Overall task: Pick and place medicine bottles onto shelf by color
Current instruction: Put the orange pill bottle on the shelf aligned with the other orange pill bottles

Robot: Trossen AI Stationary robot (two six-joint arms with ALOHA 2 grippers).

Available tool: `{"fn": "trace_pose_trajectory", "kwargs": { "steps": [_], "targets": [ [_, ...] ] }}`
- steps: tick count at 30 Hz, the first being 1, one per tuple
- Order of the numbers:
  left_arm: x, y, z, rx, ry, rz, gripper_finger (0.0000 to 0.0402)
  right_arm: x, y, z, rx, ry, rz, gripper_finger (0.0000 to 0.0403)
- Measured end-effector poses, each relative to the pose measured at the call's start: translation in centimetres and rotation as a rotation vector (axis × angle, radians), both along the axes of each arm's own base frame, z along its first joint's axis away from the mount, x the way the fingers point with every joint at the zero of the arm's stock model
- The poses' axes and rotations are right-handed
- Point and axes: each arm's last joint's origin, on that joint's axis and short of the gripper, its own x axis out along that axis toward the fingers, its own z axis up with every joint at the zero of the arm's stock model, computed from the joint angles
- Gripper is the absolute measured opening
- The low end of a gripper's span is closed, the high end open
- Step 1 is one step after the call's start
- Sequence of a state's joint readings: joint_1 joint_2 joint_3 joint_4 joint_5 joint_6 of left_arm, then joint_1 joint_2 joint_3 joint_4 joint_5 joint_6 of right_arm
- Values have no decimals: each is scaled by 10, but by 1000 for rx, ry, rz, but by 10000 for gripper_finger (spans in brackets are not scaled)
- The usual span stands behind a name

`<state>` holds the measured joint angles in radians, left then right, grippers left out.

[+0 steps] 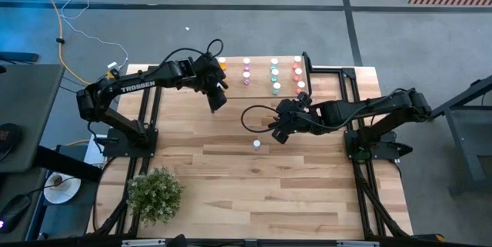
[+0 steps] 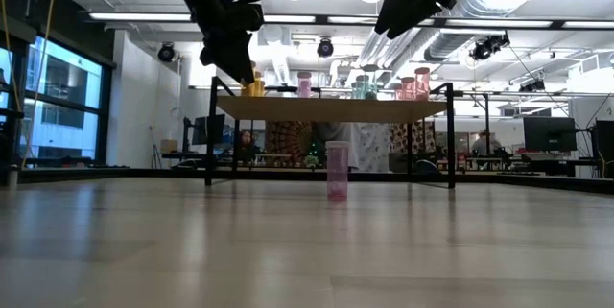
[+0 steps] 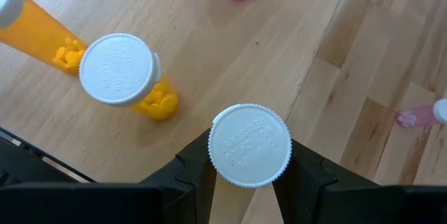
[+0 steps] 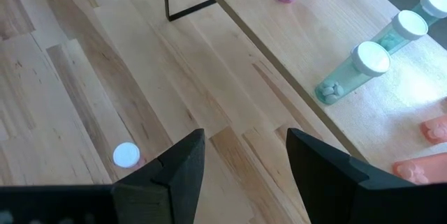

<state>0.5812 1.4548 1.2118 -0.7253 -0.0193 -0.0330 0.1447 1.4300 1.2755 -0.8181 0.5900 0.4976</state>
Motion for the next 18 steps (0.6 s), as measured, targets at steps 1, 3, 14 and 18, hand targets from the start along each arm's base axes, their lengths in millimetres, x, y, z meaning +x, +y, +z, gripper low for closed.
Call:
{"fn": "trace_pose_trajectory", "kwargs": {
  "steps": [1,3,14,18],
  "targets": [
    [0,0,0,1,-2,0,113,0,0,0,0,0,0,195],
    [1,1,1,9,-12,-1,113,0,0,0,0,0,0,195],
    [0,0,0,4,-6,0,130,0,0,0,0,0,0,195],
    [1,0,0,5,-8,1,134,0,0,0,0,0,0,195]
  ]
}}
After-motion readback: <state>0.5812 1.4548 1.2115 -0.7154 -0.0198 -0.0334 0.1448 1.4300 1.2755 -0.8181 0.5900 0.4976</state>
